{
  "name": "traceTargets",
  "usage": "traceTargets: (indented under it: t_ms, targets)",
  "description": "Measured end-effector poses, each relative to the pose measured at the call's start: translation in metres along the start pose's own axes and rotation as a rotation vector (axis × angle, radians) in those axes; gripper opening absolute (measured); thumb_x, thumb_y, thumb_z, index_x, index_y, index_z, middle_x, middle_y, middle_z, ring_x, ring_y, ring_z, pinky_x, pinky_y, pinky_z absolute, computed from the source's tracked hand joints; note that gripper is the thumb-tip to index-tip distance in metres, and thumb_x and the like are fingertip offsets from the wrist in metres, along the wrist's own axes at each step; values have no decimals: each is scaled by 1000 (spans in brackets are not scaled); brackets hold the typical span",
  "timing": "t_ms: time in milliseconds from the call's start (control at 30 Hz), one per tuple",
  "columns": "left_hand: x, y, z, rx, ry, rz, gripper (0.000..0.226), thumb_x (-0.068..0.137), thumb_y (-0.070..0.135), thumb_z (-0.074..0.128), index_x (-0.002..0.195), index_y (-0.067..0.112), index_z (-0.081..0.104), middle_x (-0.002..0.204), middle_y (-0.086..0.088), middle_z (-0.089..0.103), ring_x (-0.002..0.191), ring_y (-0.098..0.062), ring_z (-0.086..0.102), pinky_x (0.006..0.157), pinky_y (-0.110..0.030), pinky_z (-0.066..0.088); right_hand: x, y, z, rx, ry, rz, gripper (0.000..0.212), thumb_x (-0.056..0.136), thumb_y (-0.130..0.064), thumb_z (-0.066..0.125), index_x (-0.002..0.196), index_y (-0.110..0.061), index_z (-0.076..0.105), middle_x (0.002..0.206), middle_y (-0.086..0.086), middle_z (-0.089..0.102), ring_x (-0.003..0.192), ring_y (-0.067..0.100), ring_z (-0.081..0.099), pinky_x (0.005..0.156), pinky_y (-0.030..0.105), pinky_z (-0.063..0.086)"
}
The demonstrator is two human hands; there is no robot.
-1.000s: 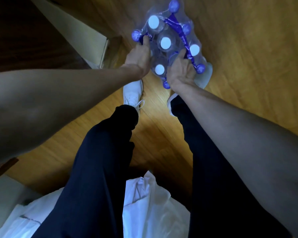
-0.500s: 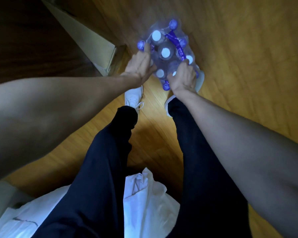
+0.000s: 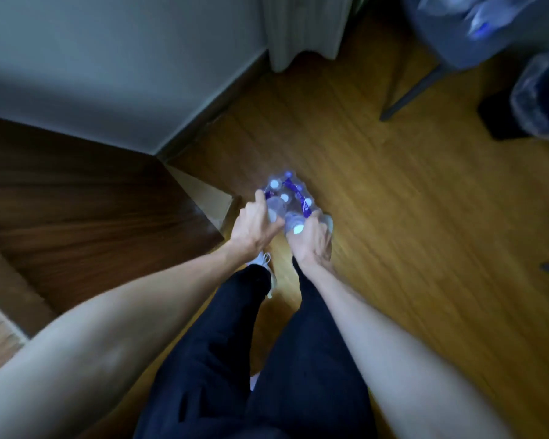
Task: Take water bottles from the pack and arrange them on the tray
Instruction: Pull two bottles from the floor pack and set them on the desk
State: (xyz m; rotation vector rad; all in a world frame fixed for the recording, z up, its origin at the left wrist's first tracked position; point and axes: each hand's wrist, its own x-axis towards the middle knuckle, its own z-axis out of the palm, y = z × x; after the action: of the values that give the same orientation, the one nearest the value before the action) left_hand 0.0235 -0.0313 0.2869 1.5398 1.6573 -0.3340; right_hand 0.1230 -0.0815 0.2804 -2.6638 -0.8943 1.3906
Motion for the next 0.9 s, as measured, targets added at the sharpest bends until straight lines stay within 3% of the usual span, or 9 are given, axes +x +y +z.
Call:
traceTargets:
  t_ms: [133, 233, 333, 533, 633, 733, 900]
  targets:
    - [-82, 18, -42, -99, 103, 56, 44, 79, 38, 66, 94, 14, 34, 95, -22, 65, 85, -44, 63, 62, -38, 43, -77, -10, -43, 43, 89, -96, 38, 86, -24, 68, 114, -5, 51, 103, 19, 69, 94, 39, 69, 63, 33, 46]
    - [-134, 25, -75, -128, 202, 114, 46, 78, 44, 67, 90, 13, 36, 85, -18, 63, 77, -44, 59, 60, -38, 45, -128, -17, -82, 74, 159, -196, 30, 83, -30, 66, 100, -10, 52, 95, 16, 69, 88, 40, 67, 63, 37, 47]
    - [-180, 32, -107, -165, 332, 193, 35, 76, 34, 66, 88, 13, 41, 74, -11, 61, 67, -37, 55, 57, -35, 41, -174, -23, -125, 84, 198, -309, 26, 79, -33, 66, 89, -16, 49, 86, 13, 66, 77, 39, 61, 60, 38, 44]
    - [-252, 52, -149, -205, 578, 270, 33, 69, 39, 64, 82, 19, 41, 62, 2, 53, 62, -33, 52, 55, -33, 38, -242, -42, -199, 69, 287, -639, 27, 77, -32, 70, 90, -19, 51, 86, 8, 69, 79, 34, 62, 55, 29, 32]
    - [-285, 60, -167, -217, 673, 310, 35, 66, 49, 59, 79, 20, 42, 60, 1, 55, 60, -30, 52, 55, -37, 44, -274, -54, -225, 64, 370, -799, 31, 73, -33, 75, 89, -17, 53, 87, 5, 71, 81, 31, 64, 59, 26, 29]
    - [-315, 69, -188, -259, 773, 330, 40, 66, 50, 64, 73, 17, 43, 55, -1, 53, 56, -30, 45, 53, -39, 43, -300, -68, -244, 48, 396, -949, 37, 70, -39, 79, 87, -19, 53, 86, 1, 71, 83, 28, 65, 62, 25, 31]
    - [-356, 67, -223, -246, 863, 276, 42, 68, 45, 64, 77, 11, 42, 59, -6, 57, 66, -40, 51, 53, -39, 42, -337, -97, -260, 22, 365, -1076, 38, 65, -43, 79, 82, -18, 55, 76, -4, 68, 75, 25, 64, 61, 30, 42]
